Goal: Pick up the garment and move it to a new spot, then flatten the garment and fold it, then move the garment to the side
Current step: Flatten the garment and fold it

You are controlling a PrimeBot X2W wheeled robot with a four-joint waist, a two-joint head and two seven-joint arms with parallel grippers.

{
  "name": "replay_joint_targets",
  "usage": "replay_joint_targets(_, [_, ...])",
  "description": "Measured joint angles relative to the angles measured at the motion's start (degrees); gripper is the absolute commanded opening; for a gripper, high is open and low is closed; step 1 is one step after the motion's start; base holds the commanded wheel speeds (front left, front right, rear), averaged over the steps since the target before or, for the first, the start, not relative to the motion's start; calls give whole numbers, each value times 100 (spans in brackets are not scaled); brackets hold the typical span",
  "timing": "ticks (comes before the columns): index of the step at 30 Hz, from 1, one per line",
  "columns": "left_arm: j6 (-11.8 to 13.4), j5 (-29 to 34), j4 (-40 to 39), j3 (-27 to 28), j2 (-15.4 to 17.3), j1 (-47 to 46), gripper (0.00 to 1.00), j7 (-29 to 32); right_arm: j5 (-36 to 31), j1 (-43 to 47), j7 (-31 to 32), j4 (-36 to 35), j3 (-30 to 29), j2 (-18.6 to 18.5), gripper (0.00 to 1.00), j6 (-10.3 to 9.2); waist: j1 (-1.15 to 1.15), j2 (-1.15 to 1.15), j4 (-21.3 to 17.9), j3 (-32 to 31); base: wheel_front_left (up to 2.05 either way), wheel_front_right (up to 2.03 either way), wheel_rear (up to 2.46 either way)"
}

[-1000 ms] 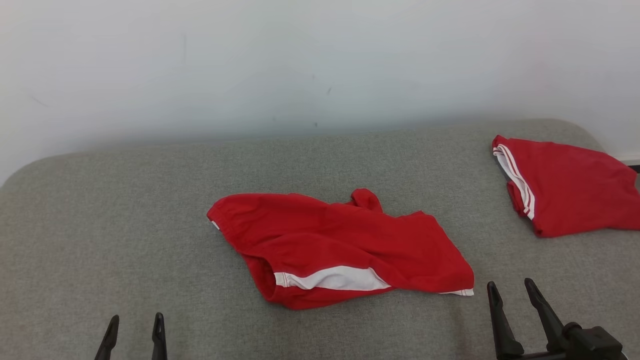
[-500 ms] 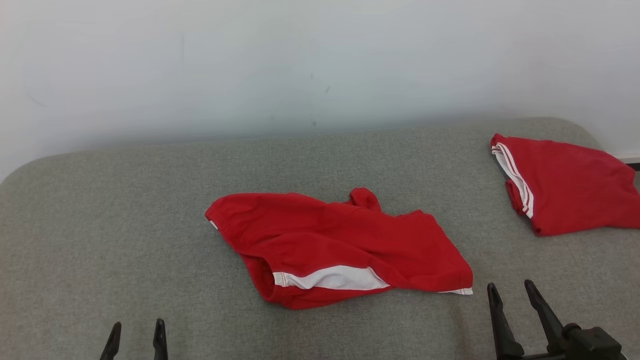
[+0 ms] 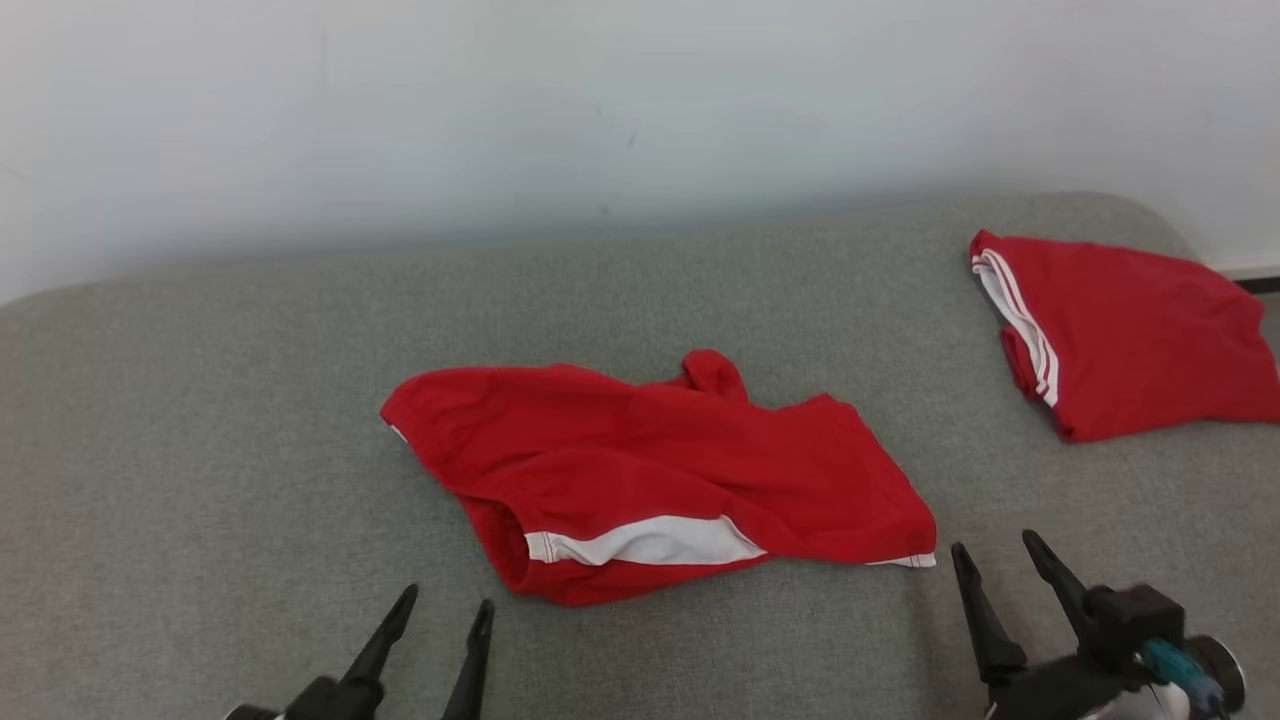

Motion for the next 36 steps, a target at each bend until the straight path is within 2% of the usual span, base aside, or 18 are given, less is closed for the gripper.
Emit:
replay_joint_targets(6, [-1, -457, 831, -814, 193, -942, 100, 0, 97, -715, -18, 828, 525, -190, 100, 0, 1, 0, -76, 327, 0, 0, 0])
replay_joint_targets(13, [-1, -842, 1595, -1448, 327, -1635, 100, 0, 346, -1380, -171, 1830, 1070, -155, 100, 0, 1, 0, -159, 639, 0, 0, 0])
replay_joint_targets(18, [-1, -1020, 1781, -1720, 293, -1985, 100, 0, 520, -1701, -256, 2395, 1285, -67, 100, 0, 1, 0, -182, 775, 0, 0, 0])
replay_joint_targets(25, [-1, -1257, 2167, -2025, 241, -2402, 100, 0, 865, -2134, -327, 2839, 1577, 82, 100, 0, 0, 0, -161, 963, 0, 0, 0])
replay_joint_targets(26, [-1, -1263, 2217, -2090, 237, -2444, 87, 0, 921, -2195, -333, 2892, 1616, 101, 57, 0, 0, 0, -160, 988, 0, 0, 0])
replay_joint_targets(27, [-1, -1281, 2240, -2109, 222, -2480, 29, 0, 972, -2234, -339, 2891, 1656, 109, 27, -1, 0, 0, -158, 1010, 0, 0, 0])
replay_joint_targets(28, [-1, -1307, 2256, -2116, 200, -2511, 0, 0, 1034, -2280, -339, 2892, 1694, 123, 0, -1, 0, 0, -155, 1029, 0, 0, 0])
replay_joint_targets(33, [-1, -1405, 2107, -2022, 164, -2547, 0, 0, 1200, -2261, -319, 2663, 1808, 166, 0, -1, 0, 0, -126, 996, 0, 0, 0])
replay_joint_targets(36, [-1, -1417, 1802, -1850, 148, -2319, 0, 0, 1247, -1966, -316, 2249, 1749, 13, 0, -1, 0, 1, -112, 877, 0, 0, 0])
